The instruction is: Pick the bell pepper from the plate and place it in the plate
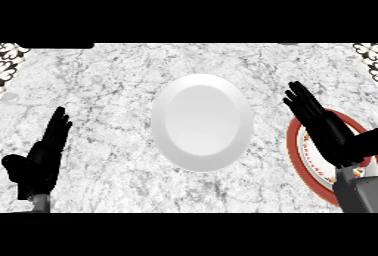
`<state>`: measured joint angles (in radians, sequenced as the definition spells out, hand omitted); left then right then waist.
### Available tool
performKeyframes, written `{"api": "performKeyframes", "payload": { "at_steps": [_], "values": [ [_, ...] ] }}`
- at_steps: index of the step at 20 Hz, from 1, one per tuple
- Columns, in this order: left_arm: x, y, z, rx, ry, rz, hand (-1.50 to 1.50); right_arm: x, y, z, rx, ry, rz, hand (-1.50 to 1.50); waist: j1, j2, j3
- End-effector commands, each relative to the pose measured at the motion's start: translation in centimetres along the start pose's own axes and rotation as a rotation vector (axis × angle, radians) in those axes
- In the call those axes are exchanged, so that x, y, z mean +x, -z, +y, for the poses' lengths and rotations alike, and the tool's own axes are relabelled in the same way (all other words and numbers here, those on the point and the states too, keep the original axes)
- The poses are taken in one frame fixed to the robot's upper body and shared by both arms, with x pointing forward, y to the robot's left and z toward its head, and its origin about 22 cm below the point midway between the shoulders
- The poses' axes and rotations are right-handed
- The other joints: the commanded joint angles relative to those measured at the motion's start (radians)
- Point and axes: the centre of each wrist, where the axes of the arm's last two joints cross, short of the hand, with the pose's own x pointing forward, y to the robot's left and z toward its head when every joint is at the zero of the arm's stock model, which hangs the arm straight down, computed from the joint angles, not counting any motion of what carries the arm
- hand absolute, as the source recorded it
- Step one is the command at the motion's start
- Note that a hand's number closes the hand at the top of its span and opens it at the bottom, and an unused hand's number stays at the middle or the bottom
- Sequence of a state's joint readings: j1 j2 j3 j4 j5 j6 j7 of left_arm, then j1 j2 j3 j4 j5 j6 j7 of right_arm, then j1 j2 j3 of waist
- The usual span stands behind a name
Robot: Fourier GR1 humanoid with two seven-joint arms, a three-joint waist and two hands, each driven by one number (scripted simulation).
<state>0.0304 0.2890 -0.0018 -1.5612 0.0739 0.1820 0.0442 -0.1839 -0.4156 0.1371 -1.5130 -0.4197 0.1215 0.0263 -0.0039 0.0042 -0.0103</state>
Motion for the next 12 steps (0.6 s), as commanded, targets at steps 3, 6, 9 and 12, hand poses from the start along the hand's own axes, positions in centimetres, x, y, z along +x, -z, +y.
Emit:
{"api": "performKeyframes", "payload": {
  "at_steps": [3,6,9,12],
  "values": [
    [4.7,2.7,-0.6,-0.092,0.034,-0.176,0.00,1.1,3.6,-1.1,-0.061,-0.226,-0.089,1.50,0.020,0.001,0.011],
    [10.0,4.5,-1.4,-0.172,0.047,-0.355,0.00,2.4,5.5,-1.1,-0.131,-0.433,-0.177,1.50,0.032,0.008,0.012],
    [7.3,3.5,-1.6,-0.187,0.024,-0.269,0.00,2.2,0.2,-8.5,-0.270,-1.033,0.190,1.50,0.004,0.013,-0.009],
    [9.1,4.3,-1.5,-0.216,0.003,-0.282,0.00,-4.6,0.9,-4.2,-0.569,-0.840,0.084,-1.50,0.018,0.009,0.014]
  ]
}}
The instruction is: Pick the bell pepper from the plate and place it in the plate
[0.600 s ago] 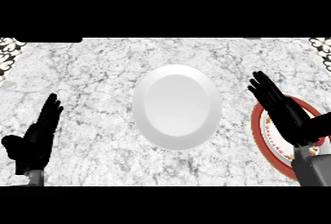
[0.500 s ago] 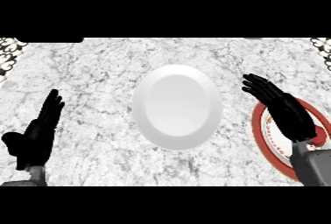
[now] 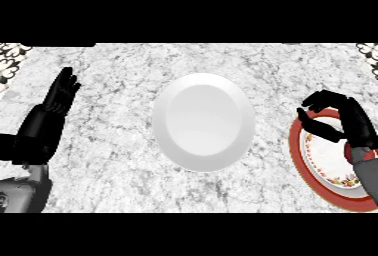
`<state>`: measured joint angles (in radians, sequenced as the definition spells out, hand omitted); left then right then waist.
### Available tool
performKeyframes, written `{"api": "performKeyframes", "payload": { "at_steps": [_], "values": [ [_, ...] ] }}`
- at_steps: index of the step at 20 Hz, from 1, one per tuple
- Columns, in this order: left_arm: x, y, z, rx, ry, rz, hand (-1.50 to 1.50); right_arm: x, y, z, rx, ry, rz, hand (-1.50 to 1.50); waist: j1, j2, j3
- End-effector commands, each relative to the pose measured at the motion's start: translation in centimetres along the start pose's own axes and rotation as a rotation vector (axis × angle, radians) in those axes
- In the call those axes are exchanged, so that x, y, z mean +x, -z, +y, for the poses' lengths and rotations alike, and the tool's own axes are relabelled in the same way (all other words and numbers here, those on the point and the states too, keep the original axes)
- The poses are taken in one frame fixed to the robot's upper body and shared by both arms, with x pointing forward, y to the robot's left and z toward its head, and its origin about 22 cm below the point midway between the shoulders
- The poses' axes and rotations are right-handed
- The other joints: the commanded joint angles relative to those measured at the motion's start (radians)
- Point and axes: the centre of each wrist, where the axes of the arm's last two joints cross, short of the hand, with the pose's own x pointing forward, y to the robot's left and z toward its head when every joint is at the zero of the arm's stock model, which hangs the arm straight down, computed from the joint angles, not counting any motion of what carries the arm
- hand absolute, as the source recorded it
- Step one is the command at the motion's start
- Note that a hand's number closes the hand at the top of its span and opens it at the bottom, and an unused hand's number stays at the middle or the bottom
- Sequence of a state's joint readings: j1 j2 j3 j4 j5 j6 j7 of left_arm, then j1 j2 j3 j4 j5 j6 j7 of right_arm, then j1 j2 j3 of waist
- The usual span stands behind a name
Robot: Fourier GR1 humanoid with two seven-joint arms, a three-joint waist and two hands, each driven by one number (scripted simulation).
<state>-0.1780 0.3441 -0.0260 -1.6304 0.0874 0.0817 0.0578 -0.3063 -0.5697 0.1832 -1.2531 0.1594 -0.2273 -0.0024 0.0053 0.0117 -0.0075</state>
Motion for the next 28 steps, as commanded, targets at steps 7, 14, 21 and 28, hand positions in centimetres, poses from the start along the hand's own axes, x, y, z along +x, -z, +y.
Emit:
{"api": "performKeyframes", "payload": {
  "at_steps": [7,14,21,28],
  "values": [
    [1.7,2.3,1.0,-0.039,-0.007,-0.014,0.00,-3.5,-4.5,8.1,-0.443,0.074,-0.136,-1.50,-0.013,-0.010,0.009],
    [0.0,1.3,1.1,-0.035,-0.014,-0.003,0.00,0.4,-2.6,1.3,-0.471,-0.146,-0.074,-1.50,-0.015,-0.016,0.004],
    [1.3,1.9,0.5,-0.050,-0.007,-0.003,0.00,-0.7,-2.6,-2.8,-0.227,-0.487,0.337,-1.50,-0.022,-0.021,-0.002],
    [1.6,2.2,0.8,-0.041,-0.015,-0.002,0.00,3.8,-2.4,-1.7,0.068,-0.604,0.636,-1.50,-0.014,-0.020,0.002]
  ]
}}
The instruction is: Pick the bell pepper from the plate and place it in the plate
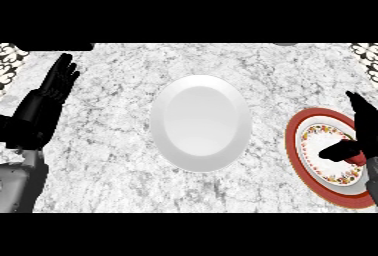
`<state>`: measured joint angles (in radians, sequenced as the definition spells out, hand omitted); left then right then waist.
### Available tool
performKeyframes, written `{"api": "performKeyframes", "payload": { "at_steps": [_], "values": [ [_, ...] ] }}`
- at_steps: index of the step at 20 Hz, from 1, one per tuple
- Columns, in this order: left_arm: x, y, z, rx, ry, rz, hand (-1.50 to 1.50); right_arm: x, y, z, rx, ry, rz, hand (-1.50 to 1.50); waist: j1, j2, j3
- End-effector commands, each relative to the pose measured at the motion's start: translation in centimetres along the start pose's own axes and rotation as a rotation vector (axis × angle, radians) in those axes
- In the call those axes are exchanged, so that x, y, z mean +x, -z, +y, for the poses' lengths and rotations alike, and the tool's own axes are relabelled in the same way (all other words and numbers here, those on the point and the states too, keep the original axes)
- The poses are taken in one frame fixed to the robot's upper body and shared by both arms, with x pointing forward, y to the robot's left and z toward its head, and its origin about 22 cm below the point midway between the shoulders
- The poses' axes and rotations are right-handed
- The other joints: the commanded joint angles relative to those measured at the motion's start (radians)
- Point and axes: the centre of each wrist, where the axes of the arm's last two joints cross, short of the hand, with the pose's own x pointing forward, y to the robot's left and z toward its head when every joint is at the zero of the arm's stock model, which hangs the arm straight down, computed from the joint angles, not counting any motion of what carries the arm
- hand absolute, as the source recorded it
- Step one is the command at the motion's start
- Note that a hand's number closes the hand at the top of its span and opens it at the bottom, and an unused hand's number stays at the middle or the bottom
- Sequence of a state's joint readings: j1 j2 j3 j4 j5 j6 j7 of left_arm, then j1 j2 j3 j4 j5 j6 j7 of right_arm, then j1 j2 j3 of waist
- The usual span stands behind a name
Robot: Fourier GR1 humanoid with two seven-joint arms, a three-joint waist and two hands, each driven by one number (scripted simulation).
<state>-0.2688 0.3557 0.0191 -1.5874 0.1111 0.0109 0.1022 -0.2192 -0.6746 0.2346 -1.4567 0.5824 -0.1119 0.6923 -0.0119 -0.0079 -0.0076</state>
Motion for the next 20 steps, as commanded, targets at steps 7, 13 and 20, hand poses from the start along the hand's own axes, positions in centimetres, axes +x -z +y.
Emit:
{"api": "performKeyframes", "payload": {
  "at_steps": [7,13,20],
  "values": [
    [1.3,0.0,-0.2,-0.028,0.001,-0.021,0.00,3.9,-0.2,-1.3,0.199,-0.173,0.218,-1.50,0.019,0.008,0.008],
    [-0.1,-0.4,-0.8,-0.005,-0.006,-0.012,0.00,0.8,0.0,-1.2,0.159,-0.230,0.307,-1.50,0.011,0.008,0.007],
    [0.9,-1.4,0.3,-0.028,-0.013,-0.008,0.00,0.6,1.1,-0.7,0.208,-0.270,0.398,-1.50,0.019,0.007,0.008]
  ]
}}
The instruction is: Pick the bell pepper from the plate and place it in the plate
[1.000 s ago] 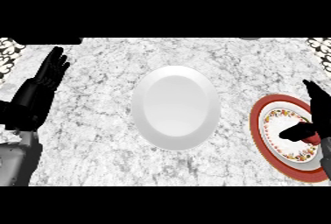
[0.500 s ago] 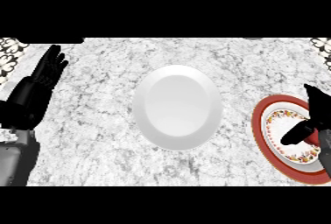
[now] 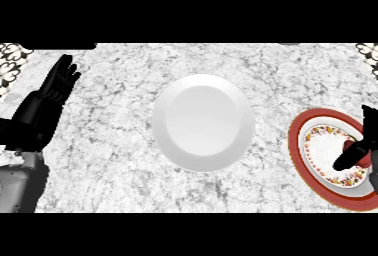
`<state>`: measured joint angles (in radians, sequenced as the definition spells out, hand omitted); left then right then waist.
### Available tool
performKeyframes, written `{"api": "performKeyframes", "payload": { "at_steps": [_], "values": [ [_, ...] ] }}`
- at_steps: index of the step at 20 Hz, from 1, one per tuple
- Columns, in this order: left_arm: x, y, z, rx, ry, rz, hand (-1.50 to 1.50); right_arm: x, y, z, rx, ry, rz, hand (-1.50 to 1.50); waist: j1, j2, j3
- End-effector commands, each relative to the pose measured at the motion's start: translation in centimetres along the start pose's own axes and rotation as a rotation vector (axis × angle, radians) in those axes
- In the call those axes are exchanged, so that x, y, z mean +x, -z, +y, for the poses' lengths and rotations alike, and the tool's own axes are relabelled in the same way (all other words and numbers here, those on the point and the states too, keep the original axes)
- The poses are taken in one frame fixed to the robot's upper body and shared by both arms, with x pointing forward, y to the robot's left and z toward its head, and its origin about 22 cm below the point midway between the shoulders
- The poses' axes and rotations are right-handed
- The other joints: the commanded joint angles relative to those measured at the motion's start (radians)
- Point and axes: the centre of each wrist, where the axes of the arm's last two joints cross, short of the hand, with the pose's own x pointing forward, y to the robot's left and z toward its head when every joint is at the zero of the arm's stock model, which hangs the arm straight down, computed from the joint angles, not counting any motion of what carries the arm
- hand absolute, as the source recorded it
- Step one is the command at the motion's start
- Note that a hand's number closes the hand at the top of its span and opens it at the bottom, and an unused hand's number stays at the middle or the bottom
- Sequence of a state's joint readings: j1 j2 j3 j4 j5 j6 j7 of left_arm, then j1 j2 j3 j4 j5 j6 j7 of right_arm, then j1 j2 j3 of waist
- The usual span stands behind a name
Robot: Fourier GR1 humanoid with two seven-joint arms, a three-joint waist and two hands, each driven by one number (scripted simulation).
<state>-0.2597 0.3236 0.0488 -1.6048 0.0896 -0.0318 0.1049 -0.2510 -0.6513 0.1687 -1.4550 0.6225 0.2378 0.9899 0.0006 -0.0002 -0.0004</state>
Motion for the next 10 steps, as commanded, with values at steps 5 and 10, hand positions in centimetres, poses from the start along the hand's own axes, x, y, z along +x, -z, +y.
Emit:
{"api": "performKeyframes", "payload": {
  "at_steps": [5,10],
  "values": [
    [-0.1,-0.1,-0.4,0.005,0.003,-0.001,0.00,-0.9,1.2,3.6,0.063,-0.025,0.072,-1.50,0.000,0.000,0.000],
    [-0.1,0.0,-0.3,-0.003,-0.002,-0.006,0.00,-2.4,3.7,3.9,0.122,-0.023,0.055,-1.50,0.000,0.000,0.000]
  ]
}}
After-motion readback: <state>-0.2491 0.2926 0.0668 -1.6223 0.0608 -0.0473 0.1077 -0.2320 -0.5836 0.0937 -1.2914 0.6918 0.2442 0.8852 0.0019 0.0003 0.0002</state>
